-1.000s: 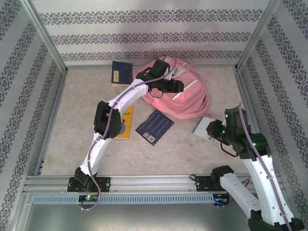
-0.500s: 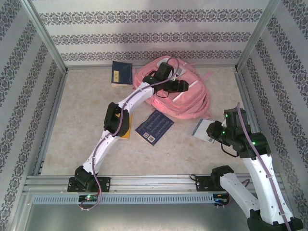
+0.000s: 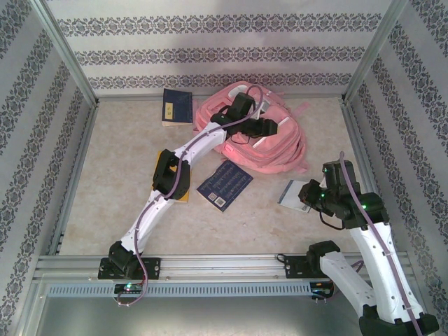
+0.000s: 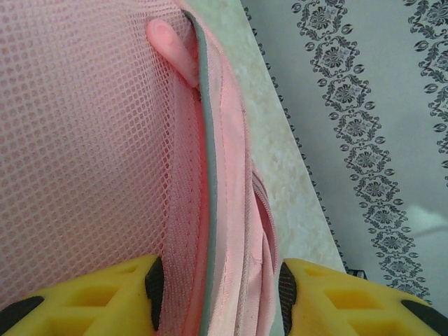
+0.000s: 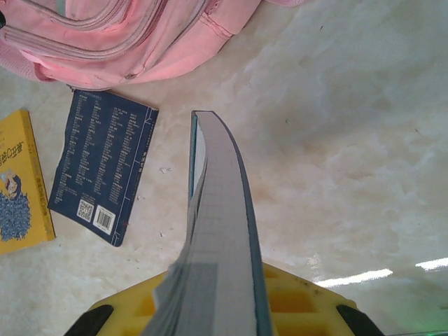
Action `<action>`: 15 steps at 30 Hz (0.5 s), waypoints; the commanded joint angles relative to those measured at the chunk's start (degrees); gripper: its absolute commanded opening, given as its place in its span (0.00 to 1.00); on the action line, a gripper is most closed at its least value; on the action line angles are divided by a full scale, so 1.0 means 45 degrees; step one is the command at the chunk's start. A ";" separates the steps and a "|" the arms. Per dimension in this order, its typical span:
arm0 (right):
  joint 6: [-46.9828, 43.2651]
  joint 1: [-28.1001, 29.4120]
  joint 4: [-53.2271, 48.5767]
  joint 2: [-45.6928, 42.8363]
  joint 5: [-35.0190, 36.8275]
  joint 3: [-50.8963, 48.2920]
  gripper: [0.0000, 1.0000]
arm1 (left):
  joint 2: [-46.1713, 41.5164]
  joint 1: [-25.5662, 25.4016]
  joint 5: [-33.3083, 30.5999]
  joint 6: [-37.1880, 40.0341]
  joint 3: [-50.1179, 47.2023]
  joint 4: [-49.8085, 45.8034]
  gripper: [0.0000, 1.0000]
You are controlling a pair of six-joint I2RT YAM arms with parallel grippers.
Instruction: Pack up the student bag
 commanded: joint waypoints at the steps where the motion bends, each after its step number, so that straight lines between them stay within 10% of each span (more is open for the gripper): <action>1: 0.0069 -0.0168 0.0357 -0.0188 -0.0221 -0.0057 0.00 | -0.0119 -0.0316 0.0460 -0.0267 -0.0291 0.0274 0.47; 15: -0.0379 -0.0435 0.0234 -0.0696 0.0092 -0.0604 0.00 | 0.0245 -0.0731 0.0606 -0.0841 0.0312 0.0264 0.03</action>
